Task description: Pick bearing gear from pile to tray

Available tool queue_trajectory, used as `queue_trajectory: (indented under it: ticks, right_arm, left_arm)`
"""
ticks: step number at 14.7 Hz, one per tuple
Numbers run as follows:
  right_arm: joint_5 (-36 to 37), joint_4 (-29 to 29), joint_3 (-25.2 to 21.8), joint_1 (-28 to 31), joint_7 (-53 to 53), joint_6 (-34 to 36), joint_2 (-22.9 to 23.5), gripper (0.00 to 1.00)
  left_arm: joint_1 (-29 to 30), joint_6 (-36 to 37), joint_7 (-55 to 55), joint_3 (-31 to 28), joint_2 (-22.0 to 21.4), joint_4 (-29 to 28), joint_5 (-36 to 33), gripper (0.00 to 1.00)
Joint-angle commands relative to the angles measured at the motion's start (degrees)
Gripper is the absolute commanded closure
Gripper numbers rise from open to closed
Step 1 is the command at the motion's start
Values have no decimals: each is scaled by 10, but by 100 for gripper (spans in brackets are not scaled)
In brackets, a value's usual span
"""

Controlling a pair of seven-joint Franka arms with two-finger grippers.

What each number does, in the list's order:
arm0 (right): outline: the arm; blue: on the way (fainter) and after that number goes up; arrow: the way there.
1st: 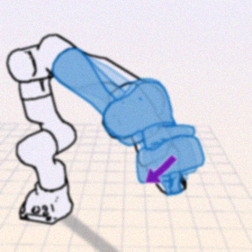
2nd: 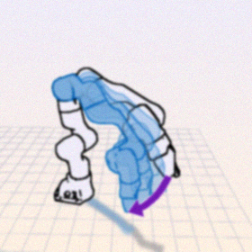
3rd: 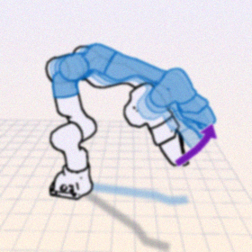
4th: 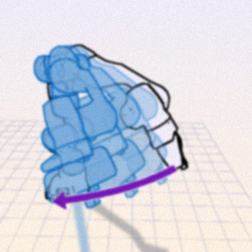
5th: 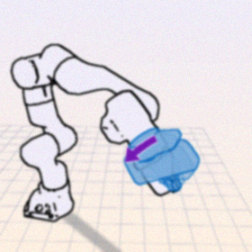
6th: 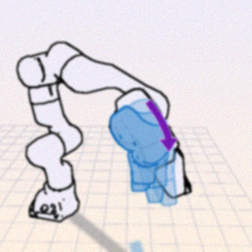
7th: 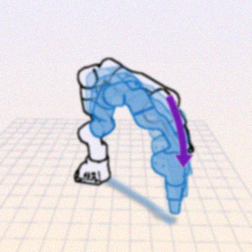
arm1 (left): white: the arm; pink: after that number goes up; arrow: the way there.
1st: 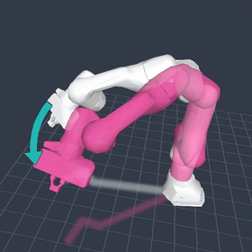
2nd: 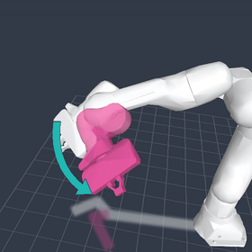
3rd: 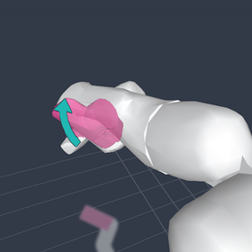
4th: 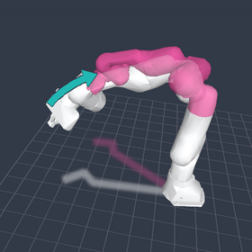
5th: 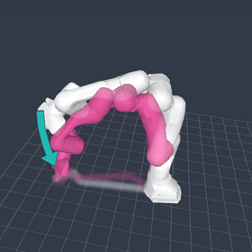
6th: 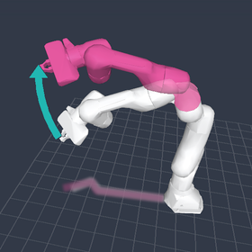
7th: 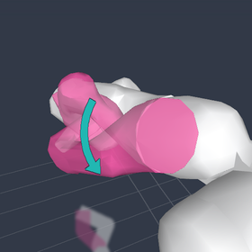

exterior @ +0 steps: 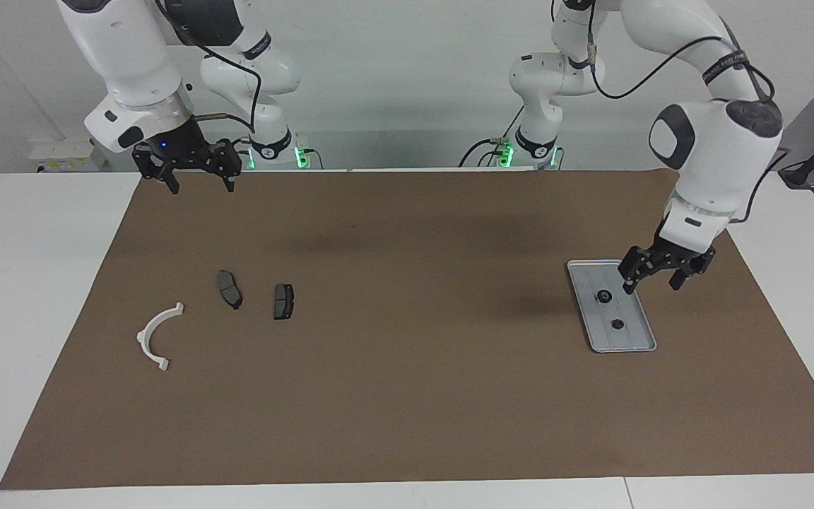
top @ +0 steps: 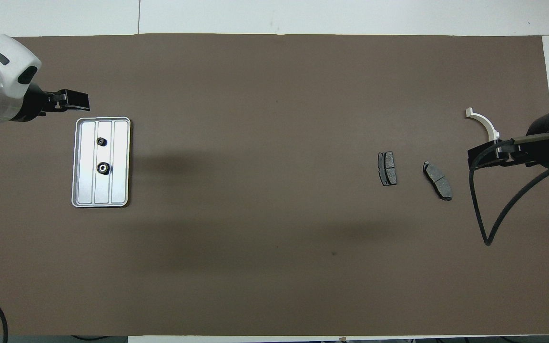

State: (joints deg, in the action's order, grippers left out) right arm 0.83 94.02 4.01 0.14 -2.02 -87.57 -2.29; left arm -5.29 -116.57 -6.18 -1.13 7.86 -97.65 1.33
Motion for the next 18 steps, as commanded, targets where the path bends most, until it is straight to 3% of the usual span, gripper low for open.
queue_trajectory:
  ticks: [1,5,10,18]
  right_arm:
    - [-15,4,-1,2,-10,-6,-6,0]
    - [-15,4,-1,4,-10,-6,-6,0]
    - [-15,4,-1,3,-10,-6,-6,0]
    - [-15,3,-1,3,-9,-6,-6,0]
  left_arm:
    - [-37,55,-75,2,-36,19,3,0]
    - [-45,147,-102,4,-123,6,3,0]
    - [-46,231,-78,3,-123,35,-4,0]
    - [-36,260,-5,-4,-118,50,-23,0]
